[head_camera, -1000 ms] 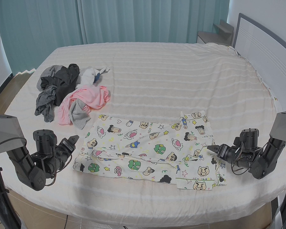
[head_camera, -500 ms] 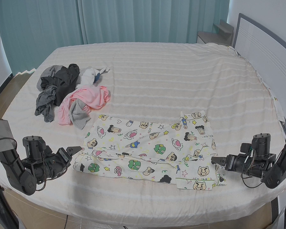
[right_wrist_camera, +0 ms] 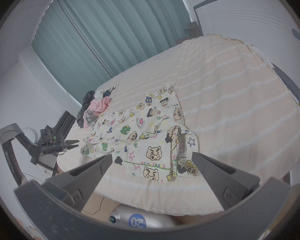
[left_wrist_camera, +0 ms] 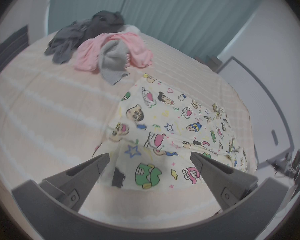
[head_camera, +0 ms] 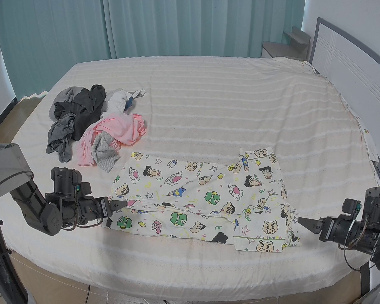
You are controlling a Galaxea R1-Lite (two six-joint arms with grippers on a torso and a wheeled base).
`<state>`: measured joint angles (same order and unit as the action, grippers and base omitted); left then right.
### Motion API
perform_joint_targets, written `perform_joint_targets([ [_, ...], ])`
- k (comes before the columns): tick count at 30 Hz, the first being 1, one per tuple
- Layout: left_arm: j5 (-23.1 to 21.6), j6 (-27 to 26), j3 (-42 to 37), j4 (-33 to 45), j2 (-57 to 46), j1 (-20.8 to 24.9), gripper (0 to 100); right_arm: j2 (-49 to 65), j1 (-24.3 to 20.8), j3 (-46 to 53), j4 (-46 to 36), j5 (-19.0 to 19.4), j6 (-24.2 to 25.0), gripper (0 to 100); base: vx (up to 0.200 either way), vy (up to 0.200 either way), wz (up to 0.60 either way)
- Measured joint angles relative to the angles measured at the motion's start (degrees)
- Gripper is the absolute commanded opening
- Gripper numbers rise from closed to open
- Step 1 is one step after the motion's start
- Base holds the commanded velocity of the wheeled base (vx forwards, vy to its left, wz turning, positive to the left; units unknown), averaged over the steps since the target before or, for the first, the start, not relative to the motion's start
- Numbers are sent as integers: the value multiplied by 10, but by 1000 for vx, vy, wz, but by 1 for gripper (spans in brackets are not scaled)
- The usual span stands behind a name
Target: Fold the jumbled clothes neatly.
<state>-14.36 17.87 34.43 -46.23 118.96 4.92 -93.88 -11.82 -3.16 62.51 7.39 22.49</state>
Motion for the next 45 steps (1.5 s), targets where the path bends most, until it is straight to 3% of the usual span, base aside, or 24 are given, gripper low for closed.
perform_joint_targets([
  [5, 1, -71, 40, 32, 7, 11, 100, 56, -2, 18, -12, 0, 10, 100, 0, 0, 0],
  [17, -4, -173, 28, 33, 35, 21, 100, 95, -3, 21, -22, 13, 15, 100, 0, 0, 0],
  [33, 35, -198, 47, -10, 83, 9, 100, 99, -3, 22, -42, 33, 28, 100, 0, 0, 0],
  [45, 36, -223, 53, -31, 109, -12, 100, 96, -2, 21, -42, 33, 27, 100, 0, 0, 0],
])
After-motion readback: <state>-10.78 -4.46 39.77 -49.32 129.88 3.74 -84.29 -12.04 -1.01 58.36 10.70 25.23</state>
